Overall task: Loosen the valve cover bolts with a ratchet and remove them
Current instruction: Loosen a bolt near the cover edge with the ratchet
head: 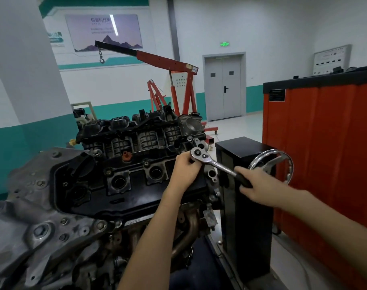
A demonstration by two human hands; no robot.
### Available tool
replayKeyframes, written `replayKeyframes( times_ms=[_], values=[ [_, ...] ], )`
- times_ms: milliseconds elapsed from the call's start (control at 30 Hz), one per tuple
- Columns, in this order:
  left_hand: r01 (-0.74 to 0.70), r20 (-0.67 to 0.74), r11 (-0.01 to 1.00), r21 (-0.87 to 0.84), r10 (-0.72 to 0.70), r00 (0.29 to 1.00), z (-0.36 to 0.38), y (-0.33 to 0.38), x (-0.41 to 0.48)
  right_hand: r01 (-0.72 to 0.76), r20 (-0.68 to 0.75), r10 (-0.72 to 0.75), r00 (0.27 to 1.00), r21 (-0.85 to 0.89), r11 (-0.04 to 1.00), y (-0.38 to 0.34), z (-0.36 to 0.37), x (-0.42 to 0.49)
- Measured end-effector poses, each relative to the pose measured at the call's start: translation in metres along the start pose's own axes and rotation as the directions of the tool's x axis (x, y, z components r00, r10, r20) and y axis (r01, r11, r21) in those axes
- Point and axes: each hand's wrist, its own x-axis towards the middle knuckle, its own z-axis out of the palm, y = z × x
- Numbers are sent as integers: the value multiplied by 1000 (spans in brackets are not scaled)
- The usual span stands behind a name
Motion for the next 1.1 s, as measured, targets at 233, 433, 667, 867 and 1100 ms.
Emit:
replayKeyframes(
  times_ms=[233,433,667,867,1100],
  values=[
    [17,-102,997,-77,-25,994,1,-5,-7,-64,-154,110,982,274,960,-31,45,-19],
    [16,-94,994,-107,-26,995,2,0,-12,-100,-159,289,944,697,710,-103,123,-22],
    [-29,165,999,-30,33,986,-14,17,-3,-32,13,30,999,316,948,-15,33,-15],
    [-35,-46,993,-115,30,998,-5,6,-15,44,-113,-67,991,-199,979,1,-14,14],
    [-60,-129,956,-288,23,991,11,4,-16,-34,-130,203,971,760,649,-87,107,-32]
  ],
)
